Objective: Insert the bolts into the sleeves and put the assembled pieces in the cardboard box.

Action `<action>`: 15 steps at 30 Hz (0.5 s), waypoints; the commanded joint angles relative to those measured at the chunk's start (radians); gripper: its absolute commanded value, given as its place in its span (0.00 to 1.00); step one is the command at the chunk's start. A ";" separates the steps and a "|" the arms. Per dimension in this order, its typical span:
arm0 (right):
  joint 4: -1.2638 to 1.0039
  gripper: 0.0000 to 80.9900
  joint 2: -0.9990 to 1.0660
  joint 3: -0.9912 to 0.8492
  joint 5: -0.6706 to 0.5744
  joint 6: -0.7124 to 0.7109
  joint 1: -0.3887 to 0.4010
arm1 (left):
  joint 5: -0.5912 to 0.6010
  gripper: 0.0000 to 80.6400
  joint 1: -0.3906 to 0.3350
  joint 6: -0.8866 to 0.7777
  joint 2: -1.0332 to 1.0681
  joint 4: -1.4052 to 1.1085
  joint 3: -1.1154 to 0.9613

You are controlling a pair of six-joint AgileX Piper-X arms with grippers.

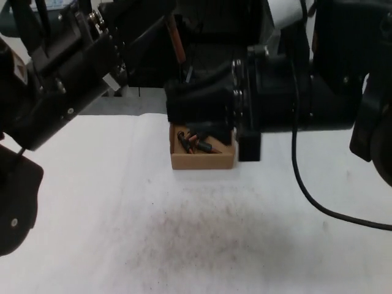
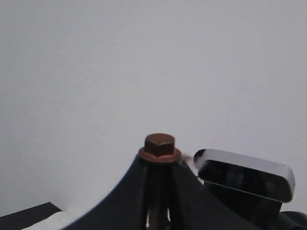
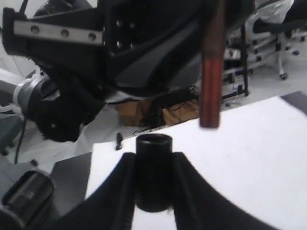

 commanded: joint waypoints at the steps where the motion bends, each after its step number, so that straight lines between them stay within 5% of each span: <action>1: -0.037 0.01 -0.011 -0.003 0.050 -0.027 0.002 | 0.018 0.00 0.002 -0.012 -0.002 -0.047 -0.013; 8: -0.011 0.01 -0.011 -0.003 0.197 -0.089 0.002 | 0.016 0.00 0.002 -0.023 -0.002 -0.182 -0.013; 15: -0.016 0.01 -0.011 -0.003 0.200 -0.089 0.002 | 0.036 0.00 0.002 0.041 -0.002 -0.171 -0.013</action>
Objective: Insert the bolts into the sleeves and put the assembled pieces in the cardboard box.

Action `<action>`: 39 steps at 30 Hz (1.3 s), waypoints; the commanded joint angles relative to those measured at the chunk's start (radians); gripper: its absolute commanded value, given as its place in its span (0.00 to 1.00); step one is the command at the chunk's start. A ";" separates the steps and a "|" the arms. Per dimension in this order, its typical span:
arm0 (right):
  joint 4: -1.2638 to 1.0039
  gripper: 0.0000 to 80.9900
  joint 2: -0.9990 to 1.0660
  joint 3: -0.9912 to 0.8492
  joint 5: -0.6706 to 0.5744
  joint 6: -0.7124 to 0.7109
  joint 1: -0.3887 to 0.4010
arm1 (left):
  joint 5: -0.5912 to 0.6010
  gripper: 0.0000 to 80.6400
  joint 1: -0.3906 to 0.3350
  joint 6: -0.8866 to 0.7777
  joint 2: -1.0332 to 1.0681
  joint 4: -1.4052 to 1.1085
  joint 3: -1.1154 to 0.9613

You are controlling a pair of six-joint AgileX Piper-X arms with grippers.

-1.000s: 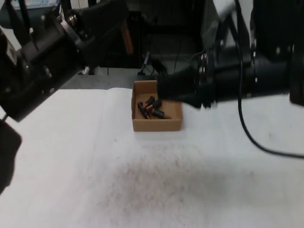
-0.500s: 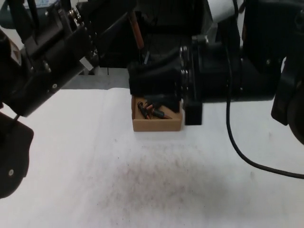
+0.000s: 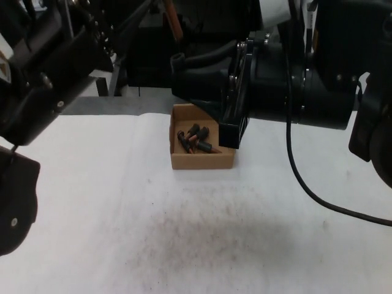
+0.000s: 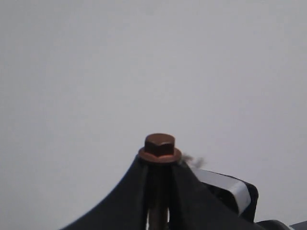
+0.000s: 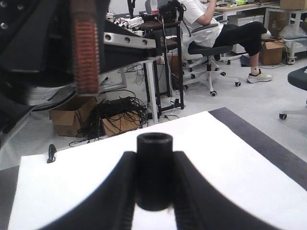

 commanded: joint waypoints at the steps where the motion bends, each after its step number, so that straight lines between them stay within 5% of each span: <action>1: -0.012 0.01 -0.011 -0.003 0.003 -0.007 0.003 | 0.021 0.00 0.002 0.059 -0.002 -0.002 -0.010; 15: -0.019 0.01 -0.011 -0.003 -0.060 -0.007 0.000 | 0.021 0.00 0.008 0.206 -0.002 0.092 -0.010; 39: -0.019 0.01 -0.011 -0.003 -0.044 -0.007 -0.003 | 0.133 0.00 0.060 0.167 -0.002 0.099 -0.010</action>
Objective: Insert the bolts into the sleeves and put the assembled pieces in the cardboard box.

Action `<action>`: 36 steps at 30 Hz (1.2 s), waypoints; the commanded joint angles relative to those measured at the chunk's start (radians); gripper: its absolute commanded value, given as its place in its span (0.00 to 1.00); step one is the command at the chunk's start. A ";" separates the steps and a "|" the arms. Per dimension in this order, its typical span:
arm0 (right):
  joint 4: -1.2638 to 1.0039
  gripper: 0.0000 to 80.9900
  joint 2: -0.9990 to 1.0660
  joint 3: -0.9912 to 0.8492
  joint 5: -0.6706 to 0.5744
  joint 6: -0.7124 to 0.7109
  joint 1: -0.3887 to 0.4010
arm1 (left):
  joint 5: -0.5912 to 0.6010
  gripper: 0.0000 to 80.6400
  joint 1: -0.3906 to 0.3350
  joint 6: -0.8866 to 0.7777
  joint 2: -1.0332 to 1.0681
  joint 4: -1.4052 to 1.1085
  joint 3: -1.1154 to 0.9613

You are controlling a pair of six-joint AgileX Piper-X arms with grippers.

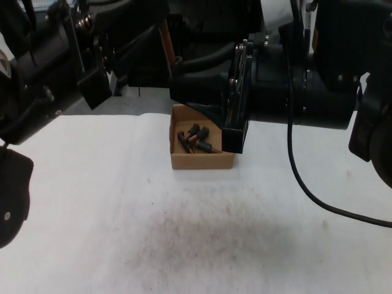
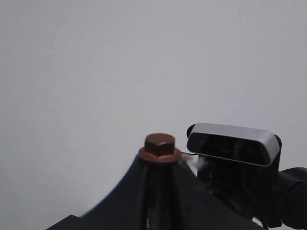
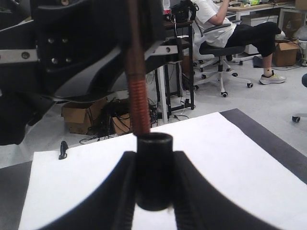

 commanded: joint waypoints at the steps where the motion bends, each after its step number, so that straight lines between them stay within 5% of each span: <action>1: -0.019 0.01 -0.011 -0.003 0.002 -0.004 -0.003 | 0.012 0.00 0.002 -0.004 -0.002 -0.003 -0.010; 36: -0.019 0.01 -0.011 -0.003 0.030 -0.008 -0.003 | -0.023 0.00 -0.040 0.053 0.007 0.045 -0.010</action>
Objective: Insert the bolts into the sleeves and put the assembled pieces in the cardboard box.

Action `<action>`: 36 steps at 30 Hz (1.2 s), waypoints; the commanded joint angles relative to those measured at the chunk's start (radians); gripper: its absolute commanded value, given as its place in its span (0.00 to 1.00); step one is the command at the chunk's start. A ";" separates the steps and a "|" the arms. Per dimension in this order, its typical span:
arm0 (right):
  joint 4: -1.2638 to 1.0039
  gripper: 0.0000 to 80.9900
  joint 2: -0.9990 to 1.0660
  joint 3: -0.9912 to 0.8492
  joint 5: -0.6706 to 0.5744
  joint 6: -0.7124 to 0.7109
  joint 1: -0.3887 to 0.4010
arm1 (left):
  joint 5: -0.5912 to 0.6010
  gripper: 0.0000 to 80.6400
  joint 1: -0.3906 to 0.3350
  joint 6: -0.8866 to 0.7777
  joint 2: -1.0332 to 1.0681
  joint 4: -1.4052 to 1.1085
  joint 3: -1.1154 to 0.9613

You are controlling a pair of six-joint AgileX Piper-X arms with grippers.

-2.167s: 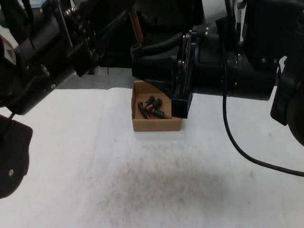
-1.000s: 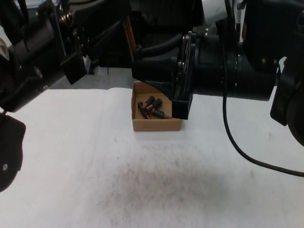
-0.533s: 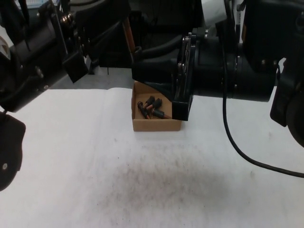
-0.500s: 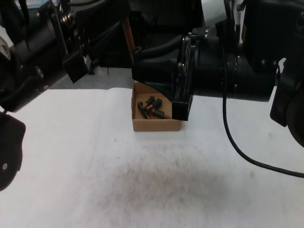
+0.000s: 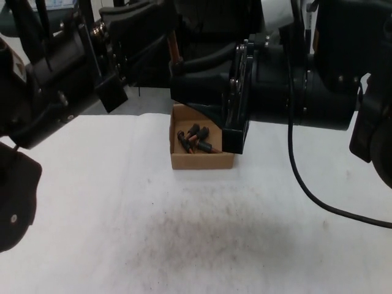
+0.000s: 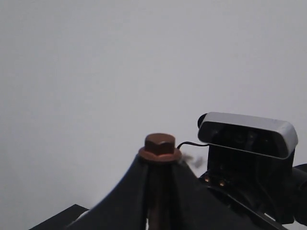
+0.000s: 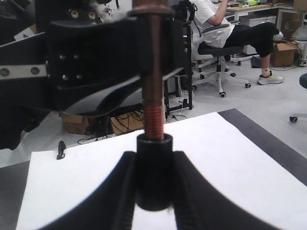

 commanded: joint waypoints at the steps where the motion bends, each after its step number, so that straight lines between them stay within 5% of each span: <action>1: -0.019 0.01 -0.011 -0.008 0.015 -0.005 -0.003 | 0.016 0.00 0.001 0.003 -0.004 -0.005 -0.009; 10: -0.097 0.01 -0.011 -0.008 0.015 -0.005 -0.010 | 0.027 0.02 0.022 0.052 -0.004 0.177 -0.009; 21: -0.131 0.01 -0.011 -0.008 0.008 0.049 -0.059 | 0.074 0.55 0.022 -0.002 -0.008 0.207 -0.009; 28: -0.113 0.01 -0.011 -0.008 0.012 0.049 -0.061 | 0.047 0.57 0.022 -0.002 -0.017 0.155 -0.009; 33: 0.050 0.01 -0.011 -0.008 0.131 0.106 -0.061 | -0.204 0.56 0.022 -0.002 -0.051 -0.033 -0.009; 36: 0.148 0.01 -0.011 -0.012 0.327 0.180 -0.064 | -0.332 0.51 0.024 0.035 -0.079 -0.029 -0.009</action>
